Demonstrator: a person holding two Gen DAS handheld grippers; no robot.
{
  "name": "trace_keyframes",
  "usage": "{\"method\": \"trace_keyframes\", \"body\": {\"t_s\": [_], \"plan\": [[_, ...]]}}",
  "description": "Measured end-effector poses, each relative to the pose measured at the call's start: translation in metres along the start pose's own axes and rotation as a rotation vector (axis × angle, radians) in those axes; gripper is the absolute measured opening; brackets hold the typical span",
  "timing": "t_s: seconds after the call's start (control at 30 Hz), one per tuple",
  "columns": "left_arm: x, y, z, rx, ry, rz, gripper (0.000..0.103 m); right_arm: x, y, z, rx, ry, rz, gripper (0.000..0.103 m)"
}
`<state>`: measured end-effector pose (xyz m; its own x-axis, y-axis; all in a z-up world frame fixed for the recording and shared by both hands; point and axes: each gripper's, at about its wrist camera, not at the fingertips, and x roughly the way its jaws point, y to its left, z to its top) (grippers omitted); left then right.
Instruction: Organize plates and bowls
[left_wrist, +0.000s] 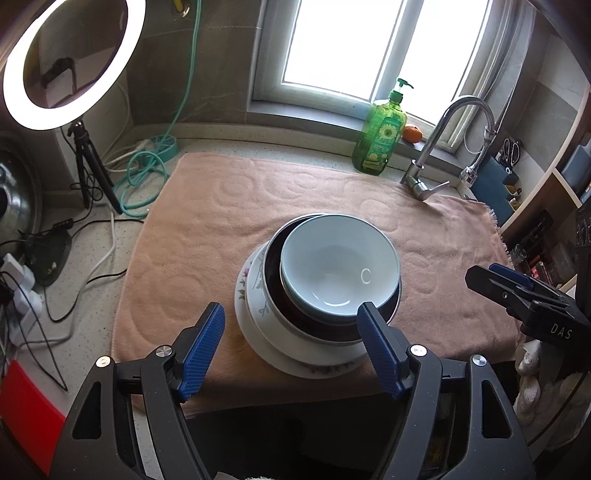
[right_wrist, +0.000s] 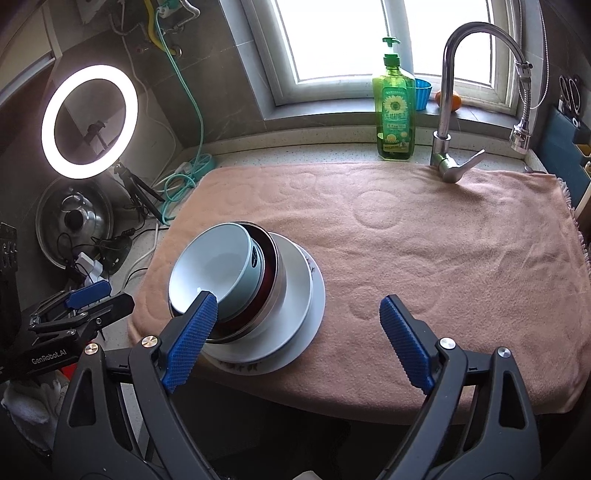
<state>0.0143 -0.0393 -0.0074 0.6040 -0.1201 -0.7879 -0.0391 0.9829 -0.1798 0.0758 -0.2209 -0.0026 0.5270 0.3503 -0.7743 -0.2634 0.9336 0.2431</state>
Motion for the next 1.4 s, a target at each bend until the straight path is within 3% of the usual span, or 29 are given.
{"method": "trace_keyframes", "body": {"t_s": [1.2, 1.4], "plan": [[0.005, 0.002, 0.008, 0.001, 0.005, 0.024, 0.074, 0.015, -0.001, 0.005, 0.025, 0.037, -0.010, 0.092], [0.003, 0.002, 0.007, 0.012, -0.027, 0.032, 0.074, 0.017, -0.001, 0.005, 0.028, 0.037, -0.012, 0.092]]}}
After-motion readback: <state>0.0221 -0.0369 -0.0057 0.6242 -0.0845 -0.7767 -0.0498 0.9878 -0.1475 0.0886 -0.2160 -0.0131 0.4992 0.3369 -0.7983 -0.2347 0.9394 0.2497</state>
